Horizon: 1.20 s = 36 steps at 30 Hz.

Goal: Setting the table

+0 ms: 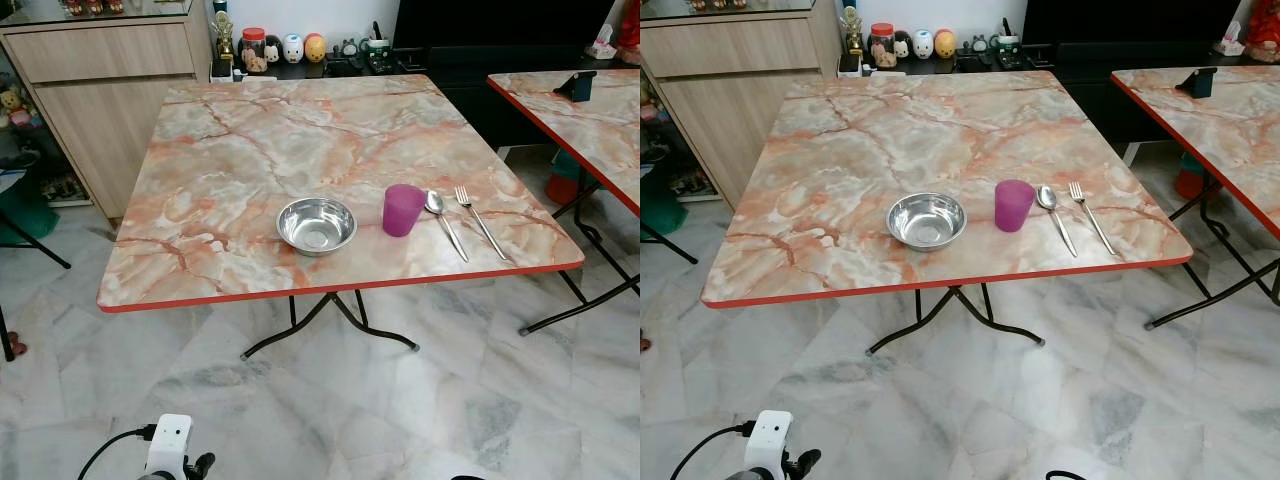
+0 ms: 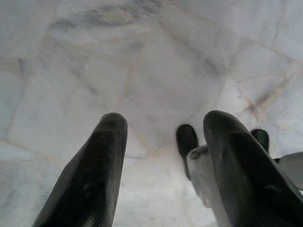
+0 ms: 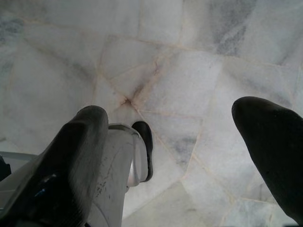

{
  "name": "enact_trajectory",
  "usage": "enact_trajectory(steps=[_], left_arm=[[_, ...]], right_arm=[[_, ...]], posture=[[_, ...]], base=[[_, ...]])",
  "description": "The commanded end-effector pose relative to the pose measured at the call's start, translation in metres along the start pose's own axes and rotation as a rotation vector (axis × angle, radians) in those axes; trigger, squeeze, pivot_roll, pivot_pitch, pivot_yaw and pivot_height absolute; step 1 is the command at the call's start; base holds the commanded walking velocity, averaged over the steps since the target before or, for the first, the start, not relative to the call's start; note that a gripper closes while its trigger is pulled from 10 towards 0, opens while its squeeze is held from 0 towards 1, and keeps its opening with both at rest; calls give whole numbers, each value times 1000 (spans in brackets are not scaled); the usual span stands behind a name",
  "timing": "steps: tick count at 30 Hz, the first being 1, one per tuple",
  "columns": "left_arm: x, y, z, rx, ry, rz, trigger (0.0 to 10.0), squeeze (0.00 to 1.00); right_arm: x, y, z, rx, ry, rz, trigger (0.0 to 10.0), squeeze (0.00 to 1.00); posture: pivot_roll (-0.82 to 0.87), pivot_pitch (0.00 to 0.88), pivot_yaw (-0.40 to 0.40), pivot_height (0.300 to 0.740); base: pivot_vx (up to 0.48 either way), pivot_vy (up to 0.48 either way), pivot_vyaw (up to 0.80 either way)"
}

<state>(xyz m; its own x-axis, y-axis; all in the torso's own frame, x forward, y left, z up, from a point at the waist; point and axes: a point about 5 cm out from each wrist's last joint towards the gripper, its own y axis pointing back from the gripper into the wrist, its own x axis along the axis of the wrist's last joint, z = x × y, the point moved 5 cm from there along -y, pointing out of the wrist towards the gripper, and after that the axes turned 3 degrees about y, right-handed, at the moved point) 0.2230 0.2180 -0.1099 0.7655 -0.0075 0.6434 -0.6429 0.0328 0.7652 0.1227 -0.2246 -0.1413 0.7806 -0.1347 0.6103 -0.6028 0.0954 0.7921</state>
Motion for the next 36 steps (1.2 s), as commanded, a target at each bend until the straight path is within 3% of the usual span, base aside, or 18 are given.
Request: enact_trajectory(steps=[1, 14, 30, 36], left_arm=[[-9, 1, 3, 1, 8, -21, 10000, 0], [-3, 0, -1, 12, 20, -21, 10000, 0], [-10, 0, 5, 11, 33, -29, 10000, 0], [-9, 0, 5, 10, 34, -26, 10000, 0]], right_arm=[[-6, 2, 1, 0, 1, -24, 10000, 0], [-5, 1, -2, 18, 40, -20, 10000, 0], [-7, 1, -1, 18, 17, -41, 10000, 0], [-6, 1, -1, 20, 46, -34, 10000, 0]], posture=[[43, 0, -10, 740], [45, 0, -9, 740], [46, 0, -15, 740], [45, 0, -15, 740]], base=[[0, 0, 0], [0, 0, 82], [0, 0, 66], [266, 0, 300]])
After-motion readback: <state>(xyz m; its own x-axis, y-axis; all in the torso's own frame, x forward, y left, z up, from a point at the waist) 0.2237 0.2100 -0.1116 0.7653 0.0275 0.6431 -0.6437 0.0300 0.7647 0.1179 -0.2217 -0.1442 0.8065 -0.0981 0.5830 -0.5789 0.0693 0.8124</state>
